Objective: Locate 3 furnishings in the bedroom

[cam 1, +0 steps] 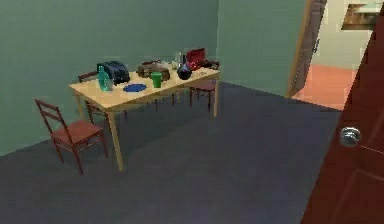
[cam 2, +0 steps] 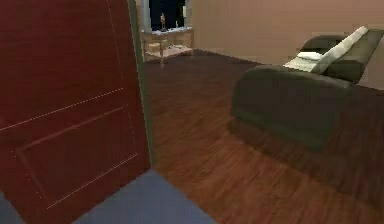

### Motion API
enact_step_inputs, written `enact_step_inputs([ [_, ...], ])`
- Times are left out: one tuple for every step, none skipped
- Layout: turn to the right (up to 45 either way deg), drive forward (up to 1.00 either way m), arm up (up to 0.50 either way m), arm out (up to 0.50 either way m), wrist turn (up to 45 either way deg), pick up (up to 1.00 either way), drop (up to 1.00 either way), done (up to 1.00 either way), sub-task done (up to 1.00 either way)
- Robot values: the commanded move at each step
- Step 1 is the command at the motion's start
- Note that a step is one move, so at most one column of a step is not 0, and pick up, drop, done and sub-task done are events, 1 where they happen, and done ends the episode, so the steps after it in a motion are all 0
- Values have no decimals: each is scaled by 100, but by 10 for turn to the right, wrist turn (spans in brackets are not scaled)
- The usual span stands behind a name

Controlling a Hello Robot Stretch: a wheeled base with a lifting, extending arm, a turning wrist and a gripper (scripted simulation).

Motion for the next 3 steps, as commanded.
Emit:
enact_step_inputs([
  [0, 100, 0, 0, 0, 0, 0, 0, 0],
  [60, 0, 0, 0, 0, 0, 0, 0, 0],
  [0, 35, 0, 0, 0, 0, 0, 0, 0],
])
